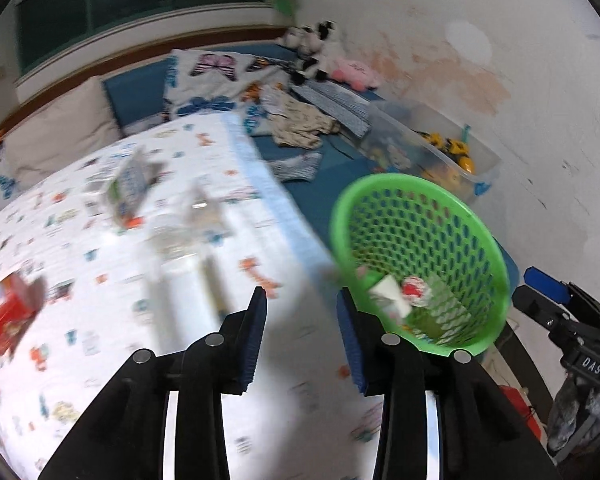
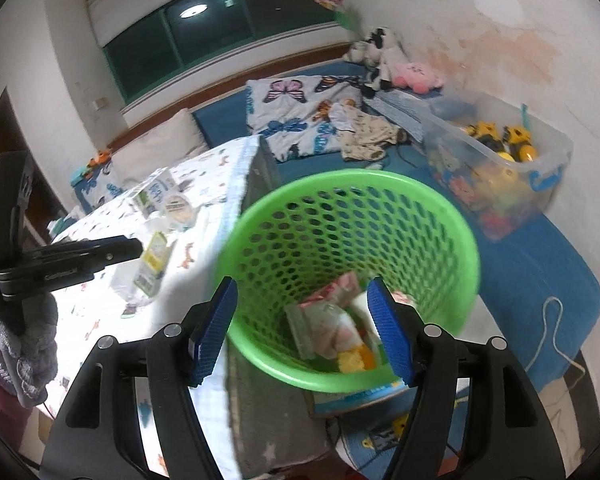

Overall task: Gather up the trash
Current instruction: 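Move the right gripper toward the clear bottle while the left gripper approaches the red cup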

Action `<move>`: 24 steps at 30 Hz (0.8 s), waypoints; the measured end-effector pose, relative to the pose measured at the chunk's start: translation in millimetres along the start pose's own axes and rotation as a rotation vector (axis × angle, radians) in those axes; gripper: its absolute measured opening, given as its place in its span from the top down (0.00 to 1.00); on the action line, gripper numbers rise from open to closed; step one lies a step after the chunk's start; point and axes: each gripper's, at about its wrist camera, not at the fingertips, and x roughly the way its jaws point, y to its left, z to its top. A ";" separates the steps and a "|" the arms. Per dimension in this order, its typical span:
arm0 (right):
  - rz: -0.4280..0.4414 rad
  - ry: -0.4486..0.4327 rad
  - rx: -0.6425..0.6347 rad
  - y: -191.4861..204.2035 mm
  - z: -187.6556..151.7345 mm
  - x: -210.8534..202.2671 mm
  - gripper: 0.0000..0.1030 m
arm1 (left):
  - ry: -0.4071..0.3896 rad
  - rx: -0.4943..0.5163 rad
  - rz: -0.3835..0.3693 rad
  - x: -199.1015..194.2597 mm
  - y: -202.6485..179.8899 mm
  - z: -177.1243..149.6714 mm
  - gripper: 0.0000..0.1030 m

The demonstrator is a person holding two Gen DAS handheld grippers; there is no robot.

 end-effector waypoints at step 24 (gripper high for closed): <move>0.178 0.082 -0.228 150.4 62.3 95.9 0.30 | -0.101 -0.327 0.280 -99.5 207.1 -55.6 0.57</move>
